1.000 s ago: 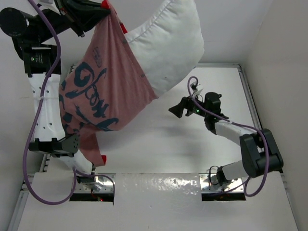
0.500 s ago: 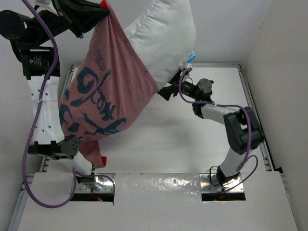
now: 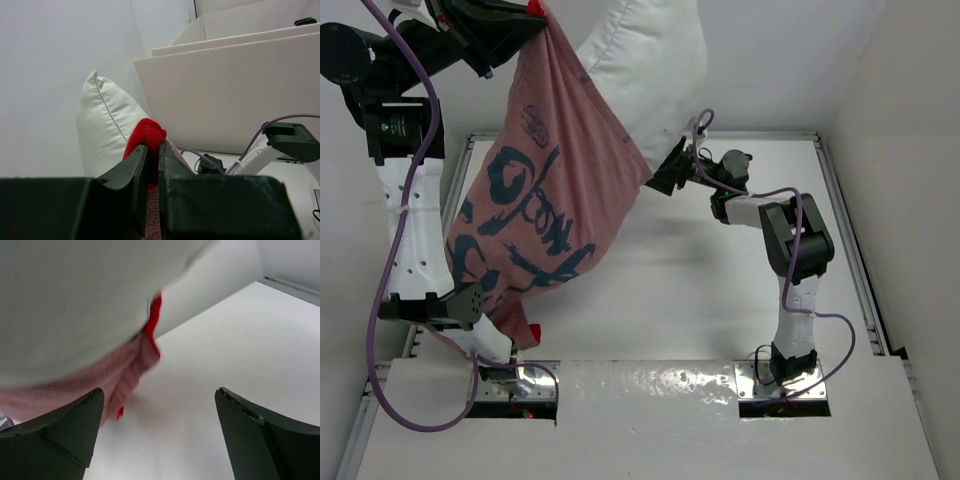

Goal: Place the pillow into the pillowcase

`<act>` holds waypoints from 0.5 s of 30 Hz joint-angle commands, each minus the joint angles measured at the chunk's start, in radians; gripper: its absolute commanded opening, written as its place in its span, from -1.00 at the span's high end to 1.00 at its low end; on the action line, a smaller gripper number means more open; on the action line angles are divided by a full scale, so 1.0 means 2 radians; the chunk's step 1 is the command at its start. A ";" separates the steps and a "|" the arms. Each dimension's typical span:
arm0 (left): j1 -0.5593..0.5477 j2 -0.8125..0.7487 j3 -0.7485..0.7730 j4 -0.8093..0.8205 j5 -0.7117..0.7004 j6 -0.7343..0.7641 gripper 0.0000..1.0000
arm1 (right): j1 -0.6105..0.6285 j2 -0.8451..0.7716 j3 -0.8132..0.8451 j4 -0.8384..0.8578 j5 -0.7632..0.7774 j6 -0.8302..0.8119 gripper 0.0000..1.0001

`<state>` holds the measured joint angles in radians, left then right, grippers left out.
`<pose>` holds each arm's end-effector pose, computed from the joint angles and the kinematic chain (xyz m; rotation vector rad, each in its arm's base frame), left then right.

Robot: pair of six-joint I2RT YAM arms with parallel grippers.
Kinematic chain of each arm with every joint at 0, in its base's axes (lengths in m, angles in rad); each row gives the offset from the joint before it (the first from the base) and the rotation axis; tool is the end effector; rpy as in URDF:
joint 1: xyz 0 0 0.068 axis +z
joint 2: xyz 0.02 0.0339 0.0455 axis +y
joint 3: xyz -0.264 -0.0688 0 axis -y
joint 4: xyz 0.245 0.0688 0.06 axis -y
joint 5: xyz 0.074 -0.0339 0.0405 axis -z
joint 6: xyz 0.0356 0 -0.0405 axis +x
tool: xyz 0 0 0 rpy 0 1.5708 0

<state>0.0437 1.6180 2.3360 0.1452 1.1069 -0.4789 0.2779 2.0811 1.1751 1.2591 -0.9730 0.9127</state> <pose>0.2371 -0.0215 0.6519 0.8779 0.9041 -0.7680 0.4108 0.1478 0.2206 -0.5107 1.4833 1.5525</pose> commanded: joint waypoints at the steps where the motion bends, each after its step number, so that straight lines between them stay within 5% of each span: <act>1: -0.003 -0.026 0.011 0.056 -0.057 0.005 1.00 | 0.011 0.022 0.046 0.211 -0.014 0.026 -0.82; 11: -0.003 -0.031 -0.008 0.043 -0.046 0.015 1.00 | 0.049 0.037 0.102 0.216 -0.004 0.033 -0.75; 13: -0.004 -0.035 -0.015 0.033 -0.046 0.026 1.00 | 0.054 0.024 0.089 0.216 -0.002 0.023 -0.36; 14: -0.004 -0.037 -0.017 0.028 -0.046 0.032 1.00 | 0.055 0.016 0.081 0.216 0.004 0.017 0.14; 15: -0.003 -0.039 -0.022 0.024 -0.046 0.036 1.00 | 0.056 -0.003 0.065 0.216 0.009 -0.001 0.34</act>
<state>0.0437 1.6115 2.2860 0.1219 1.1069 -0.4538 0.3710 2.1826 1.3266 1.2766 -0.9668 0.9672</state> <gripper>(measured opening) 0.066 0.434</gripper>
